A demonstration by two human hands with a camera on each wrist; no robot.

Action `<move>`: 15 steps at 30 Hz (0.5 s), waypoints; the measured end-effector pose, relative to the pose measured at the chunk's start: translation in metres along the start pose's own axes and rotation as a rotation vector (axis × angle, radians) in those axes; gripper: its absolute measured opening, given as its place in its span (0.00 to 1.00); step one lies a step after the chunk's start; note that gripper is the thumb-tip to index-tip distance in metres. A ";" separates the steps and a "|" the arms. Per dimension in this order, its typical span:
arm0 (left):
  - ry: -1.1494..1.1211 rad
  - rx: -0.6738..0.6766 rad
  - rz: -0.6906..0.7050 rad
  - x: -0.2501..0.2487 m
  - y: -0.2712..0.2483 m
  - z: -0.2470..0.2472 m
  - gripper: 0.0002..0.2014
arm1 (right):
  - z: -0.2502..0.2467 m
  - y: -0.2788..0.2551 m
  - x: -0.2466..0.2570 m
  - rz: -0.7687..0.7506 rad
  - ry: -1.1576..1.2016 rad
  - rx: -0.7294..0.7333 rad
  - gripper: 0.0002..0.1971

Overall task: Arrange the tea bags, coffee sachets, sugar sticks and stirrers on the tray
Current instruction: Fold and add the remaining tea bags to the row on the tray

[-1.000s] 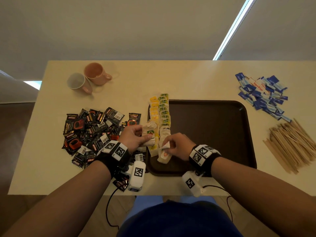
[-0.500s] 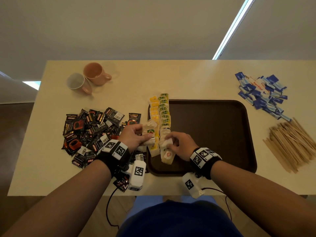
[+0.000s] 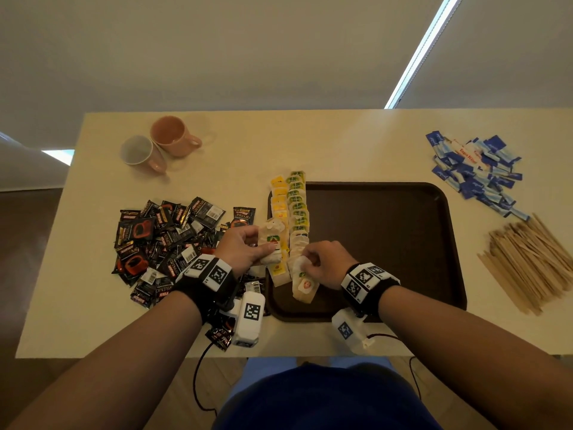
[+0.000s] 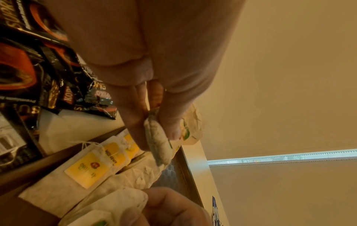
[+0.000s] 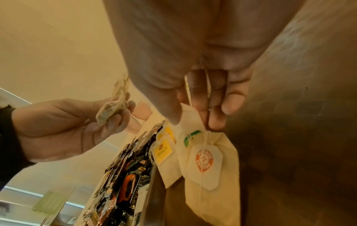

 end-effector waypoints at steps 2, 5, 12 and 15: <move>0.001 -0.002 0.011 -0.001 -0.001 0.000 0.12 | 0.003 -0.002 -0.003 0.011 -0.014 0.041 0.12; 0.007 -0.004 0.016 -0.001 -0.001 0.000 0.12 | 0.011 -0.004 -0.006 0.036 -0.079 0.140 0.14; 0.007 0.000 0.004 0.001 0.000 0.000 0.12 | 0.015 0.001 -0.005 0.051 -0.112 0.153 0.16; 0.043 -0.015 0.023 0.002 -0.001 -0.002 0.11 | 0.012 0.005 -0.004 0.050 -0.146 0.205 0.18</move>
Point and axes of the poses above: each hand's wrist, its own y-axis towards the middle knuckle, its own z-axis out of the palm, x = y × z, the point moved 7 cm from there along y, towards the middle knuckle, and after that the axes turned 14 degrees about -z, right-handed, at the moved point
